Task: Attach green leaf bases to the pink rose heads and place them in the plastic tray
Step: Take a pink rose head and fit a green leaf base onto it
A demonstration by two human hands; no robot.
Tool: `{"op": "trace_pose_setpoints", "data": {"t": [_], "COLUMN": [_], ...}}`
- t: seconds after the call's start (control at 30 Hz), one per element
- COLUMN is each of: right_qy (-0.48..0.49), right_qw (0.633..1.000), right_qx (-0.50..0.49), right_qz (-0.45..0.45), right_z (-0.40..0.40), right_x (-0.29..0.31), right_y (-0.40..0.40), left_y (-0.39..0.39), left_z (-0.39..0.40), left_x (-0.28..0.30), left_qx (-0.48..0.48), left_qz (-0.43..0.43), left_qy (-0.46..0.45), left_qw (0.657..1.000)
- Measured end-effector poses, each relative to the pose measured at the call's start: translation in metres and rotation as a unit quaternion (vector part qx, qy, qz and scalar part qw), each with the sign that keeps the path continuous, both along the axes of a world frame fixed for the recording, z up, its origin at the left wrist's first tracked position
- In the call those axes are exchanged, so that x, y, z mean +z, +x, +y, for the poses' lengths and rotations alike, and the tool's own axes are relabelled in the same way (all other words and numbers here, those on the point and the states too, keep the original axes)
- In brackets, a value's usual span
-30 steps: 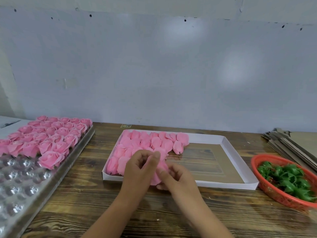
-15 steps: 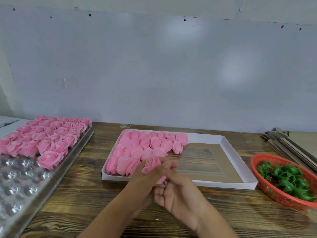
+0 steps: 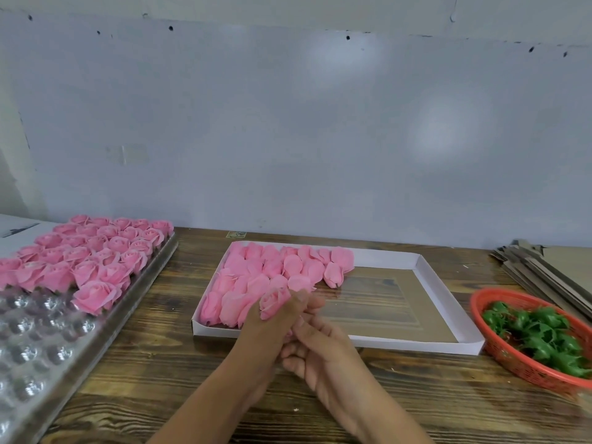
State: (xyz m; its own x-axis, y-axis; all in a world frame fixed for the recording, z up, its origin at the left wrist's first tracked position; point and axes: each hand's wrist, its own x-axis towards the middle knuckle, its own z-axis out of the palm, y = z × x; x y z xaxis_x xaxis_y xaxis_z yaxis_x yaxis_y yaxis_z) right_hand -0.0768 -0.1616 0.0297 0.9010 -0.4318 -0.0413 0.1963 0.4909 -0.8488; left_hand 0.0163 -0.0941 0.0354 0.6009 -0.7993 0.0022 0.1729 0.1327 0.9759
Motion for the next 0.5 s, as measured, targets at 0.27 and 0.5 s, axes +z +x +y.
{"op": "trace_pose_setpoints", "data": {"t": [0.27, 0.5], "right_qy": [0.07, -0.025], "right_qw": [0.992, 0.999], "right_qx": [0.083, 0.002], "right_qz": [0.066, 0.041], "right_z": [-0.0027, 0.0022], "right_x": [0.0045, 0.0019], "right_y": [-0.0046, 0.0013], "left_y": [0.002, 0.0001], "left_z": [0.0033, -0.0034], "left_x": [0.0009, -0.0052], "left_qx": [-0.016, 0.03], "left_qz": [-0.006, 0.002], "left_qy": [-0.037, -0.017], "left_qw": [0.999, 0.999]}}
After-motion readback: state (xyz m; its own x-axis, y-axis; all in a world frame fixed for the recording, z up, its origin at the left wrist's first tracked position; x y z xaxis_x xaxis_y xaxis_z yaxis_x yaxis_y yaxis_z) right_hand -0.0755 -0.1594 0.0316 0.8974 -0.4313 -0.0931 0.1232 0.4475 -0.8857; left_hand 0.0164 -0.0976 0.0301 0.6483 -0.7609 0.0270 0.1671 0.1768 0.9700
